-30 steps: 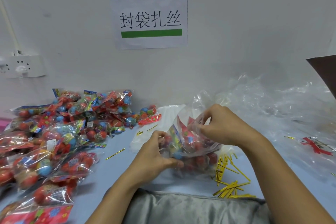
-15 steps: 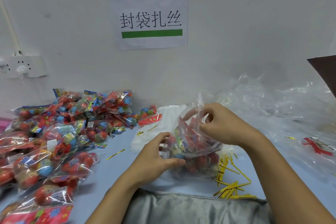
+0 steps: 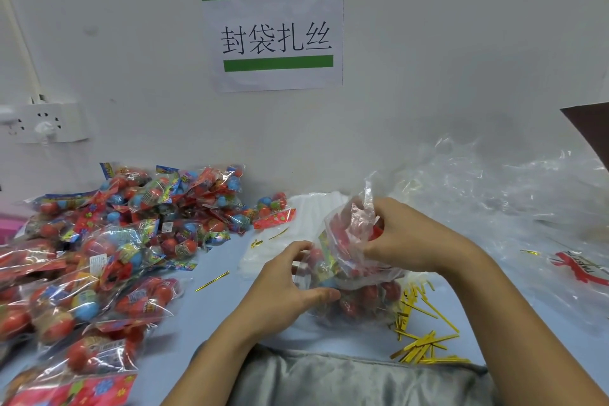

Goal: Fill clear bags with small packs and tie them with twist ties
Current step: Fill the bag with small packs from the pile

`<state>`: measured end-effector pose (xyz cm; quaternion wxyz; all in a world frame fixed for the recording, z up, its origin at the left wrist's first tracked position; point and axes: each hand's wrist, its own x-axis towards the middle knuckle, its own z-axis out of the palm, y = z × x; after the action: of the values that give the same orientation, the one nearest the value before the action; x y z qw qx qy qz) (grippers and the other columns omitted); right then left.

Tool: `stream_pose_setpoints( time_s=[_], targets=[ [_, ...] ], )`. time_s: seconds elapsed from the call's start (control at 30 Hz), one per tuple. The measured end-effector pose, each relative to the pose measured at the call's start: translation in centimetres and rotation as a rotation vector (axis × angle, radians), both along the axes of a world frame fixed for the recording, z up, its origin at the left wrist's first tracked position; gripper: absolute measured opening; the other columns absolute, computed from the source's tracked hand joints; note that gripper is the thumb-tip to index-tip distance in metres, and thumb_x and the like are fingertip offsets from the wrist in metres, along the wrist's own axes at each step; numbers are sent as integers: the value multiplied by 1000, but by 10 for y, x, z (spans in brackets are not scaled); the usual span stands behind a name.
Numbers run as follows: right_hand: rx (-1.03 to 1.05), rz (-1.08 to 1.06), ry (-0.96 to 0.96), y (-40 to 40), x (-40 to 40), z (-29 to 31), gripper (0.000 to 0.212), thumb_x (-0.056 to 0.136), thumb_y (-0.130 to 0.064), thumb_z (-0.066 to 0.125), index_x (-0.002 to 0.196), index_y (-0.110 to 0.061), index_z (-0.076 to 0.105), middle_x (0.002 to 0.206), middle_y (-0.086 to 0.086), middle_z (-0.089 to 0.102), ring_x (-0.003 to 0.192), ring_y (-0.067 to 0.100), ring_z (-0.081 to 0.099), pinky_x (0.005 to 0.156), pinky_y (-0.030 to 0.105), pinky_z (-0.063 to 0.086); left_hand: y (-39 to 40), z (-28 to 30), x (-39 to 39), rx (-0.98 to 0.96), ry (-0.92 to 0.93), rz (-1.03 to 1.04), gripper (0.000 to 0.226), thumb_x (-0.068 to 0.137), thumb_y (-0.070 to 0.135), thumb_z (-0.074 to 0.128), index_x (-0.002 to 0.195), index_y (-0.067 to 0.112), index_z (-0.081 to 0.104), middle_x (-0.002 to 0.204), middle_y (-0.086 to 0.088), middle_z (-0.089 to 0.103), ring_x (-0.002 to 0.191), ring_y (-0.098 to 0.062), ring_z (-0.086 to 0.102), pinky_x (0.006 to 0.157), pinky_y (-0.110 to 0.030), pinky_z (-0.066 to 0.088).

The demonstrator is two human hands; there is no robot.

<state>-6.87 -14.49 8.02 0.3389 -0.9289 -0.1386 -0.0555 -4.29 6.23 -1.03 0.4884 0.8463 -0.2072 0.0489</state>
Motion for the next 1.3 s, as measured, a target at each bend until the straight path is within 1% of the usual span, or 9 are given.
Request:
stream_pose_setpoints(
  time_s=[0.1,0.27,0.43,0.67,0.8,1.03,1.13,1.23,1.3],
  targets=[
    [-4,-9,3,-1,-1,3,2,83,-5,56,84,-4,57,55,-10,42,48,7,35,47,19,32,0,0,1,6,1,-1,64,69,39,89,118,45,49,120,18,59,108,-3,59,88,-20,51],
    [-41,-23,26,3,-2,2,30,84,1,45,56,-7,51,59,7,39,55,17,34,50,29,30,0,-1,0,9,3,-1,63,71,40,88,121,44,50,121,18,59,108,-2,59,89,-22,52],
    [-38,-61,29,4,1,-3,35,87,-15,57,57,-13,39,52,1,34,47,13,28,41,23,25,-1,-1,-1,15,-11,-2,61,71,41,87,120,44,50,120,21,59,107,0,59,89,-21,52],
    [-75,-87,39,11,1,-5,36,80,-8,60,47,-21,64,40,-10,46,44,10,42,40,12,29,-2,-2,-1,26,-26,-12,59,72,38,87,120,40,53,117,20,61,107,2,59,89,-22,52],
    [-93,-86,30,15,2,-8,33,83,-17,59,53,-14,47,47,-4,37,48,13,32,40,16,27,-4,-2,-2,29,-40,-11,55,72,36,86,118,40,54,114,21,63,103,4,58,87,-21,52],
    [-3,-93,70,12,6,-7,40,83,-1,51,50,-15,34,41,-9,27,43,11,25,43,20,24,-3,-2,-2,44,-34,-6,61,74,38,86,123,39,50,120,19,59,107,3,56,91,-20,50],
    [37,-71,90,9,7,-7,35,87,1,52,54,-9,47,46,-3,33,47,13,28,46,22,28,-4,-2,-2,37,-30,-5,60,73,39,86,120,40,49,120,18,60,106,2,57,91,-23,51],
    [99,-48,103,7,6,-5,34,84,10,43,56,-6,55,41,-16,47,42,7,37,42,13,28,-4,-2,-2,23,-20,-13,58,73,39,86,118,42,50,118,18,61,103,2,57,89,-22,51],
    [141,-16,137,7,4,-3,43,82,14,37,54,-7,62,52,-26,61,45,-6,52,42,4,31,-4,-2,-2,14,-19,-19,57,72,38,86,116,43,50,115,20,62,101,7,57,87,-18,51]
  ],
)
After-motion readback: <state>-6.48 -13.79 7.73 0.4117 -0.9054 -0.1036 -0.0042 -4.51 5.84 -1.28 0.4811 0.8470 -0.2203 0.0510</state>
